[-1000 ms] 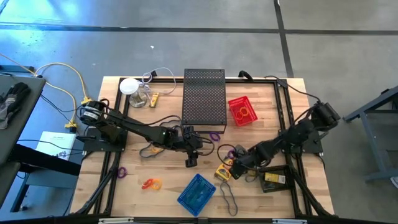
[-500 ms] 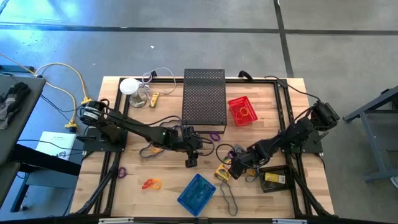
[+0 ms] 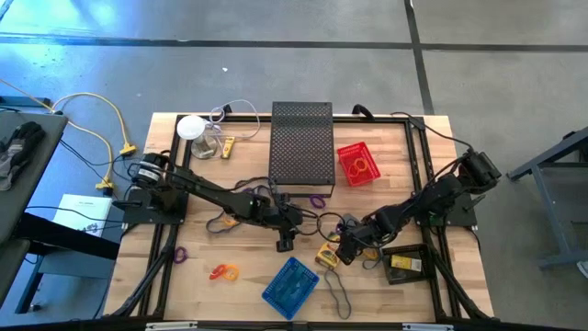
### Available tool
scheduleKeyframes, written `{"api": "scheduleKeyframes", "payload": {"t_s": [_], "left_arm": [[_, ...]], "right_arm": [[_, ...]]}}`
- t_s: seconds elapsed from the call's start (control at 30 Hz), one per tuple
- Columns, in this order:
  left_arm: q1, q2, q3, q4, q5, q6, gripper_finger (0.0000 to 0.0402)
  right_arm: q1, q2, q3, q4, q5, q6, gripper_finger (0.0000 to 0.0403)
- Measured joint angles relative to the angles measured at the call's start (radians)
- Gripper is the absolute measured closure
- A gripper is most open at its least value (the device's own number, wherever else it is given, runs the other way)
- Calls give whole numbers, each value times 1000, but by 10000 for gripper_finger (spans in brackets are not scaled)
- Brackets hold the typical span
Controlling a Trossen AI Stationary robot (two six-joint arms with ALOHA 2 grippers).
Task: Pick & Place Office Desk Supplies
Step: Put the crayon box into the black bin
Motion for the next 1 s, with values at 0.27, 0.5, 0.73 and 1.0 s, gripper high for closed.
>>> {"api": "scheduleKeyframes", "payload": {"t_s": [0.27, 0.5, 0.73, 1.0], "left_arm": [[0, 17, 1, 37, 16, 0, 183], [7, 25, 1, 54, 54, -2, 183], [7, 25, 1, 56, 54, 0, 183], [7, 25, 1, 55, 55, 0, 183]], "right_arm": [[-13, 0, 0, 28, -38, -37, 165], [-19, 0, 0, 46, -61, -51, 165], [-19, 0, 0, 93, -82, -79, 165], [-19, -1, 0, 112, -86, -90, 165]]}}
